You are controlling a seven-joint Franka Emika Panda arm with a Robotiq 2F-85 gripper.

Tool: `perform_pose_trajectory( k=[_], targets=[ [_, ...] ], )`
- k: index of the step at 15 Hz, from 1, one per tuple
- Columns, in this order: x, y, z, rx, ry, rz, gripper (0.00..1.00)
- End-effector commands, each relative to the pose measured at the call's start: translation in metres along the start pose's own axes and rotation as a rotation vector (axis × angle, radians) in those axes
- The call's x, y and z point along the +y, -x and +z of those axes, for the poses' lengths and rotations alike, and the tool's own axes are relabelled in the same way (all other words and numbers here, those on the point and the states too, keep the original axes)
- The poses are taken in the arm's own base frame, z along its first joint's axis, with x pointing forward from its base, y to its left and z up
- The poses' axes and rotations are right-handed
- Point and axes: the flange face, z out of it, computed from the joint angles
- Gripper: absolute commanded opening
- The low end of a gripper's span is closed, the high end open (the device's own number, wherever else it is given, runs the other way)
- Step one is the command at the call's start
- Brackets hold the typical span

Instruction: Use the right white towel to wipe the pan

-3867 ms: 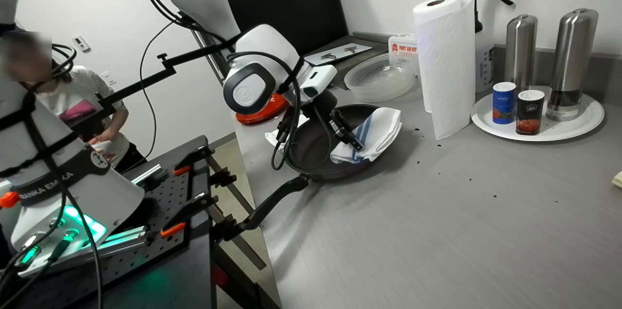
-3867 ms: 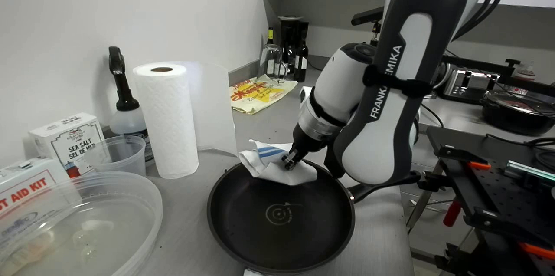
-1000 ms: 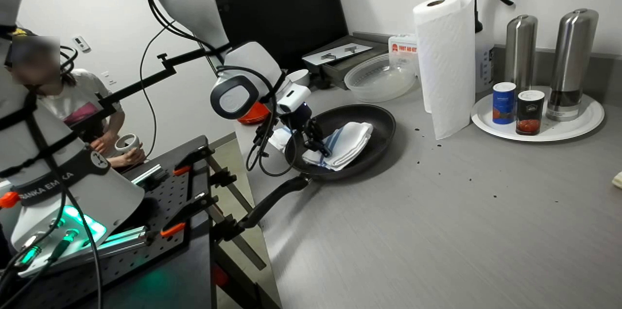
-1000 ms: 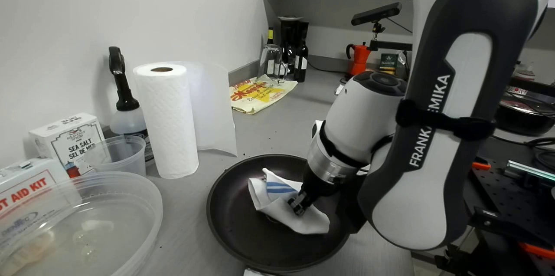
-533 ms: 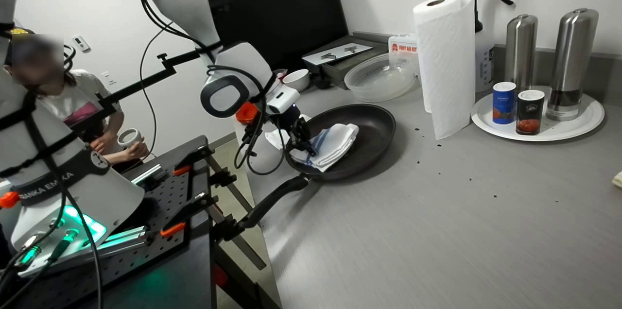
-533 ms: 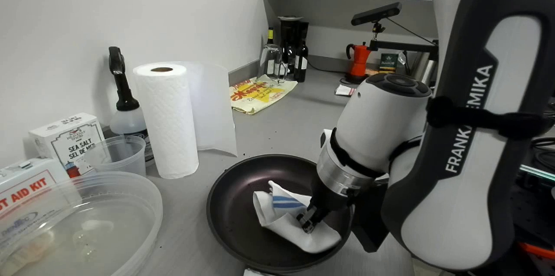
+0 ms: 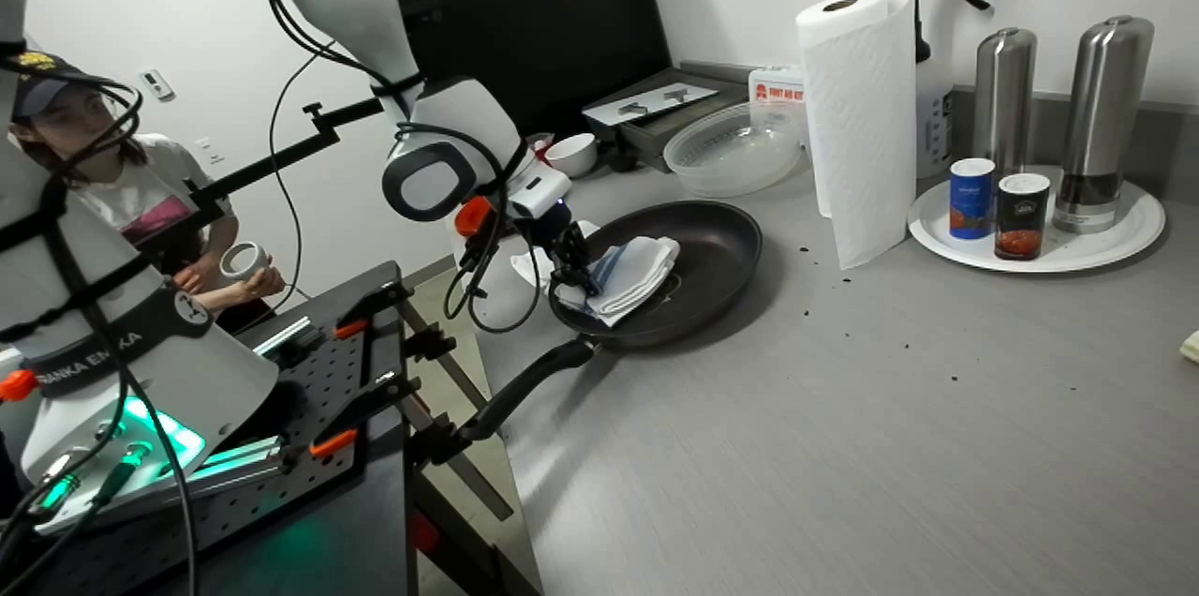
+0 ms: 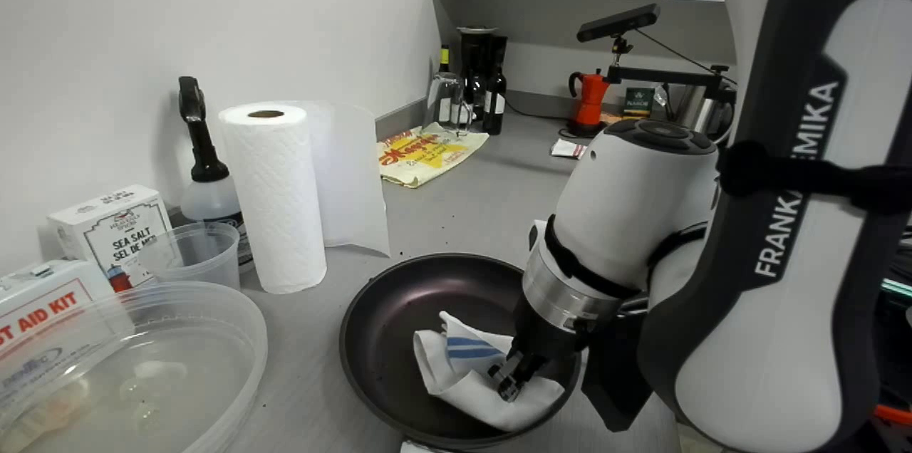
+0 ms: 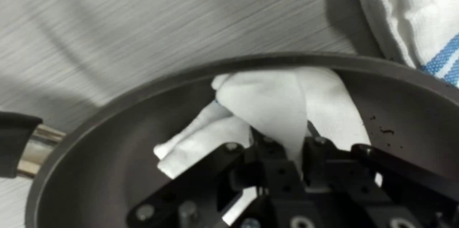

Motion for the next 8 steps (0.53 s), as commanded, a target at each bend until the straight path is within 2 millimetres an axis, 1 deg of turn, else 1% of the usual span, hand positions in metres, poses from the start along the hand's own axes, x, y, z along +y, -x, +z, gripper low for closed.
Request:
perform_pose_trajectory(
  k=[1, 4, 8],
  targets=[
    [-0.009, 0.01, -0.003, -0.088, -0.029, 0.043, 0.03],
    [-0.016, 0.007, -0.008, -0.135, -0.059, 0.078, 0.03],
    [-0.019, 0.004, -0.01, -0.186, -0.087, 0.122, 0.03]
  ],
)
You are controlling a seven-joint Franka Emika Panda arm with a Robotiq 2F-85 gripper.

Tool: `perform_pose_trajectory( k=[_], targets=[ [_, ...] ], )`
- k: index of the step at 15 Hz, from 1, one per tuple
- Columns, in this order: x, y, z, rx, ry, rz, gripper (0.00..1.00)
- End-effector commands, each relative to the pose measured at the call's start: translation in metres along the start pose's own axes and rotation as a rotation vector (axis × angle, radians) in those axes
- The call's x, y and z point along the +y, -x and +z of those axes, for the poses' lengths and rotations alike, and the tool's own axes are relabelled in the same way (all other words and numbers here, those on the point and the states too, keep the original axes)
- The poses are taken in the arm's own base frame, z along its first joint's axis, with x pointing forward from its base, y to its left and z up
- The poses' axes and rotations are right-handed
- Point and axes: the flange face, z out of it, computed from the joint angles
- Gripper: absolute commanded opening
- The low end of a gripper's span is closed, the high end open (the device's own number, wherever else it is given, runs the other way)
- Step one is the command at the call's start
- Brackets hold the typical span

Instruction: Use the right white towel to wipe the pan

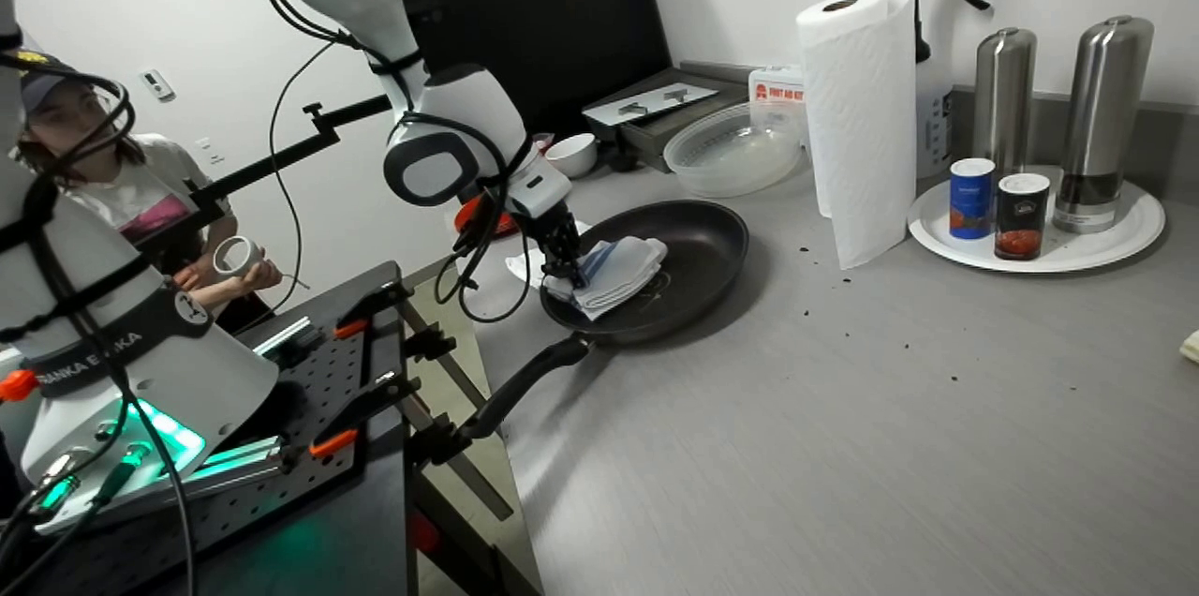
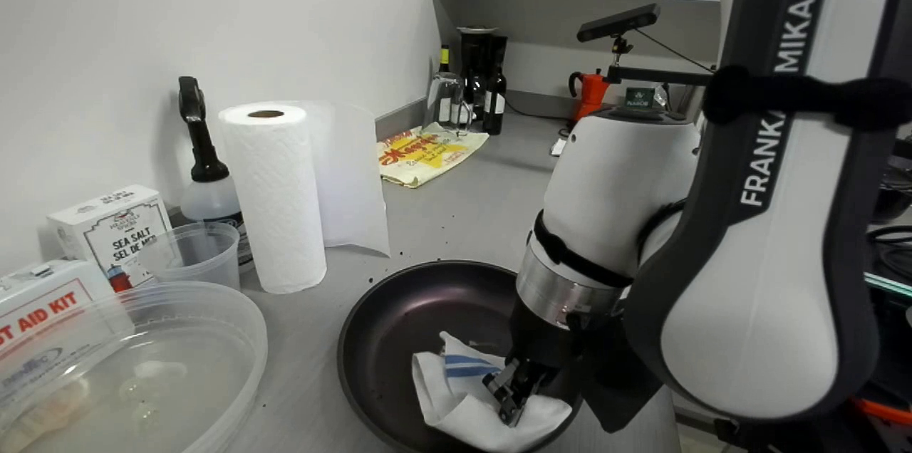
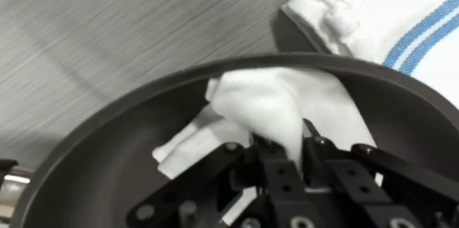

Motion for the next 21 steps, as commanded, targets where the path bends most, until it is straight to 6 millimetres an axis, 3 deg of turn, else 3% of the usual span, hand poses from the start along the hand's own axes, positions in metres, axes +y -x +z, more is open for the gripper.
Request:
perform_pose_trajectory(
  k=[1, 8, 15, 19, 21],
  targets=[
    [-0.008, 0.003, -0.003, -0.071, -0.03, 0.041, 0.03],
    [-0.024, -0.022, -0.016, -0.116, -0.105, 0.075, 0.03],
    [-0.041, -0.055, -0.045, -0.111, -0.186, 0.108, 0.03],
    [-0.033, -0.085, -0.071, -0.007, -0.188, 0.074, 0.03],
    [-0.017, -0.11, -0.09, 0.066, -0.165, 0.028, 0.03]
  ],
)
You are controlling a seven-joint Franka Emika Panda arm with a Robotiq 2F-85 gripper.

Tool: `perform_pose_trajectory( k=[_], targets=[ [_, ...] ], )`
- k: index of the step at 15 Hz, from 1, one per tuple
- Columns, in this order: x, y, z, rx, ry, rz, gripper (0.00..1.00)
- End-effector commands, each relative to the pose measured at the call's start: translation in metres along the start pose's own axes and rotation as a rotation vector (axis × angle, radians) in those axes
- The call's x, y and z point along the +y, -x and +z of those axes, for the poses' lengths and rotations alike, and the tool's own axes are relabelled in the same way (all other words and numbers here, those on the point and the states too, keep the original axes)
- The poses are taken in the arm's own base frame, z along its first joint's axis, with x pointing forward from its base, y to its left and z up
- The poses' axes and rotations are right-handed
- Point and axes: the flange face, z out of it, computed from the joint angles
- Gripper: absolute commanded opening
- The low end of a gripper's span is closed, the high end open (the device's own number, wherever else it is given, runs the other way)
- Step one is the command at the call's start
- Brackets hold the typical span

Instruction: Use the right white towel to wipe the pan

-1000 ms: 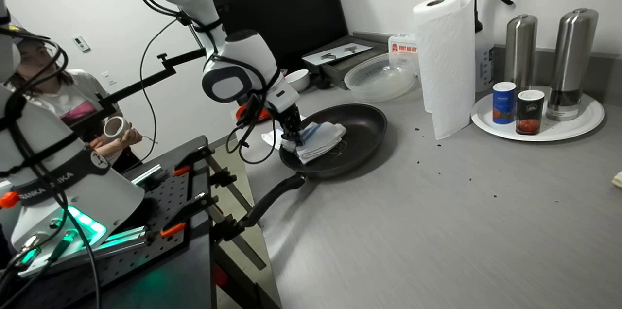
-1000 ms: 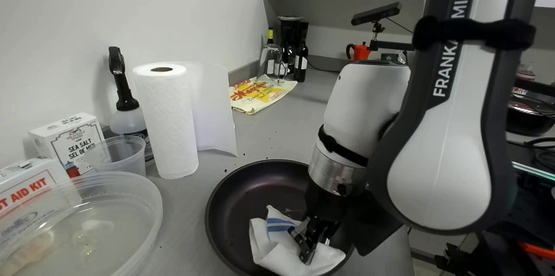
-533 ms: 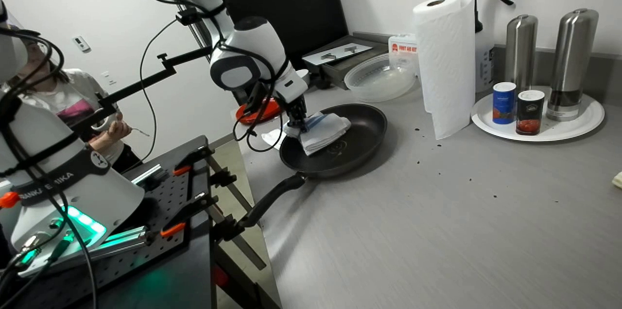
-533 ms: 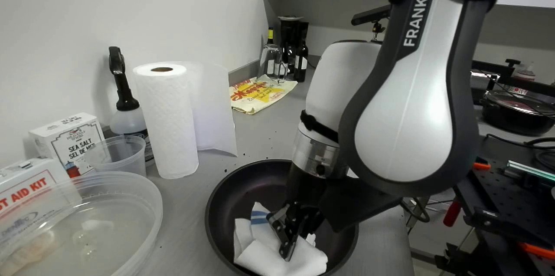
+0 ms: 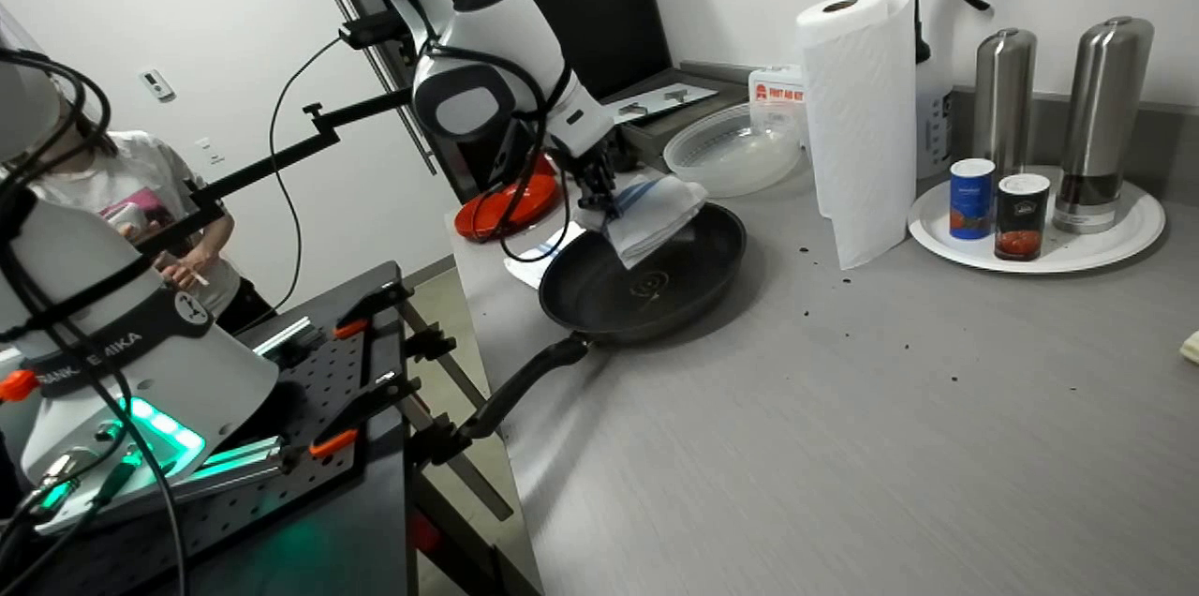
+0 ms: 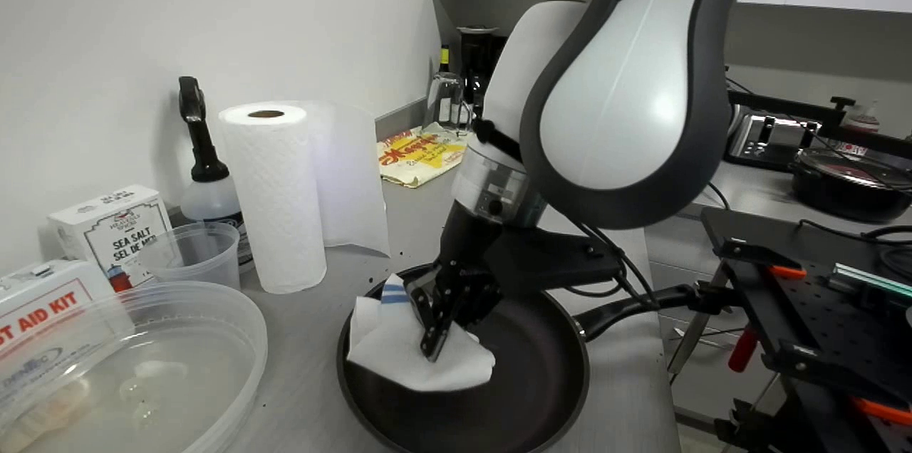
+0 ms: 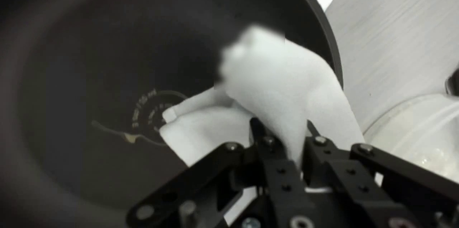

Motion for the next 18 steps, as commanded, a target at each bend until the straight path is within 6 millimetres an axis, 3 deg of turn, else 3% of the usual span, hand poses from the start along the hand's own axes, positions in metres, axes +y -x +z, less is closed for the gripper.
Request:
perform_pose_trajectory(
  k=[1, 5, 10, 14, 18],
  targets=[
    [0.012, -0.04, -0.042, 0.109, 0.033, -0.098, 0.03],
    [0.051, -0.101, -0.08, 0.16, 0.073, -0.133, 0.03],
    [0.115, -0.157, -0.109, 0.197, 0.127, -0.118, 0.03],
    [0.16, -0.182, -0.116, 0.197, 0.142, -0.14, 0.03],
    [0.201, -0.19, -0.113, 0.17, 0.169, -0.192, 0.03]
  ],
)
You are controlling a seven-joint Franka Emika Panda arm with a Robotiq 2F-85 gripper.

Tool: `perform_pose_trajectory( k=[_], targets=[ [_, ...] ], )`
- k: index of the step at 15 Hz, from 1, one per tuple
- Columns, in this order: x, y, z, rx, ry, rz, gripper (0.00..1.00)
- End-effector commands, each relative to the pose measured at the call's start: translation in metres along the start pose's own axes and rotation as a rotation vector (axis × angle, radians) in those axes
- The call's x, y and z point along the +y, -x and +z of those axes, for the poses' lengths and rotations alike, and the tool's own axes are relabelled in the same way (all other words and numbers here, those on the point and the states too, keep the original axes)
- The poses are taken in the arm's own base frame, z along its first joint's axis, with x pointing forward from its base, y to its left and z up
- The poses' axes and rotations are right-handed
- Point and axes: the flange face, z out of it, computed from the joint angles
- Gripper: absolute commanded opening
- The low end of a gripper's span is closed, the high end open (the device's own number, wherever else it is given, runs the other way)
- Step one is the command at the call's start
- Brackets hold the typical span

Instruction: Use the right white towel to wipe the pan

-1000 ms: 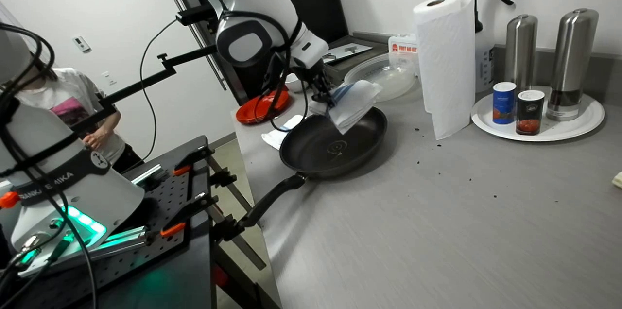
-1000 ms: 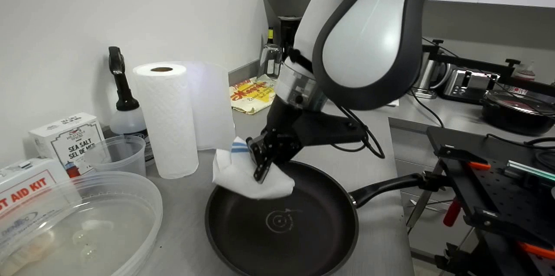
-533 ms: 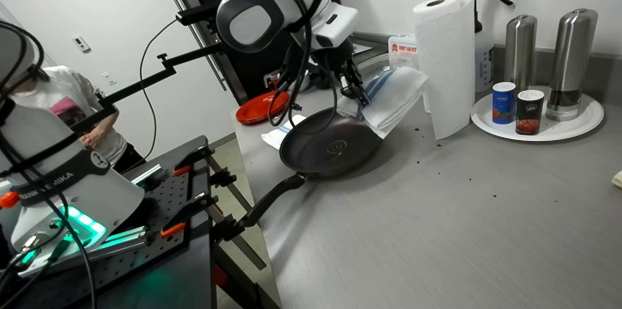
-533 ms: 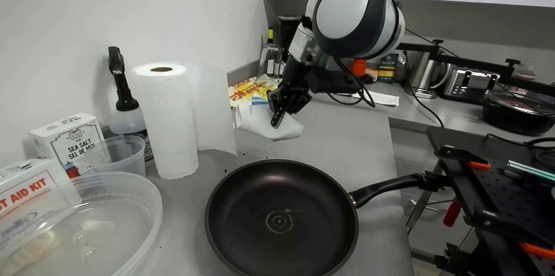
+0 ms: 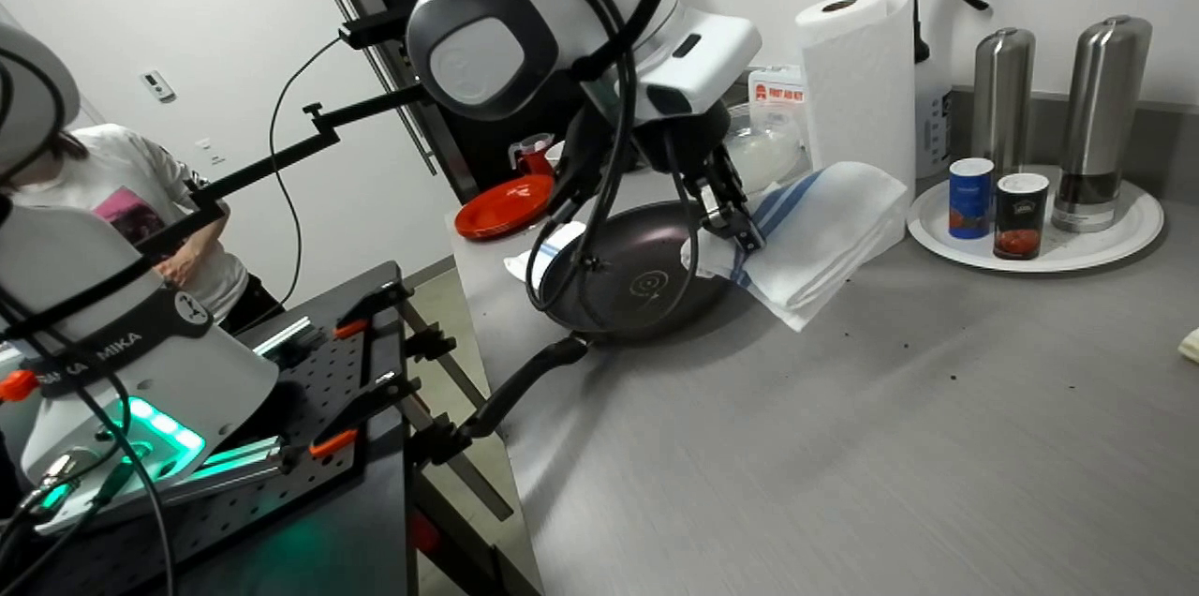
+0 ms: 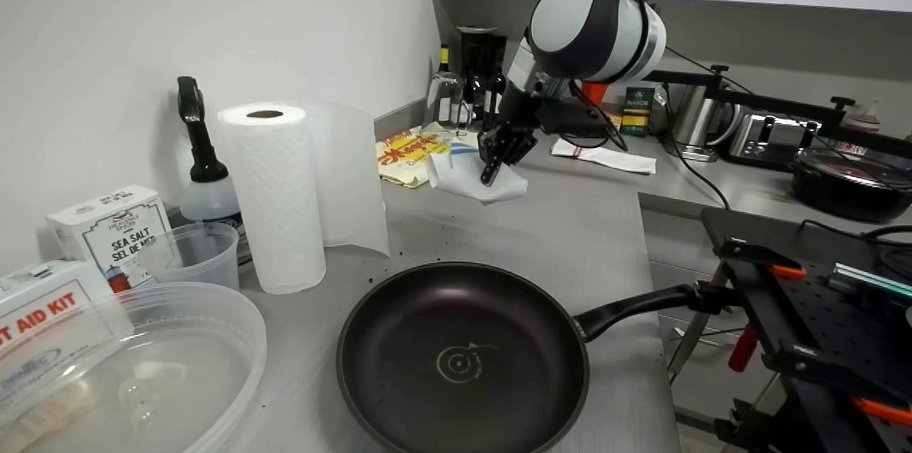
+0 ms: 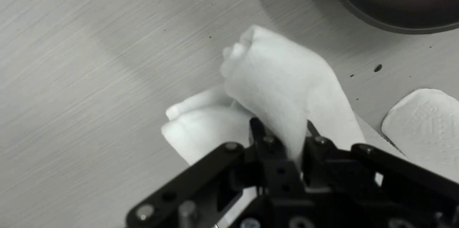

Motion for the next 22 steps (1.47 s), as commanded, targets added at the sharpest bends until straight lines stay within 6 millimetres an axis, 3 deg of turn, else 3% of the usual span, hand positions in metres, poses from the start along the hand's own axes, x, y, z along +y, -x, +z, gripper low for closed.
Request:
perform_pose_trajectory(
  k=[1, 6, 13, 22],
  targets=[
    [0.025, -0.002, 0.012, -0.035, 0.01, -0.067, 0.03],
    [0.049, 0.011, 0.031, -0.073, 0.029, -0.106, 0.03],
    [0.053, 0.026, 0.053, -0.103, 0.029, -0.103, 0.03],
    [0.055, 0.04, 0.064, -0.059, 0.103, -0.205, 0.03]
  ],
)
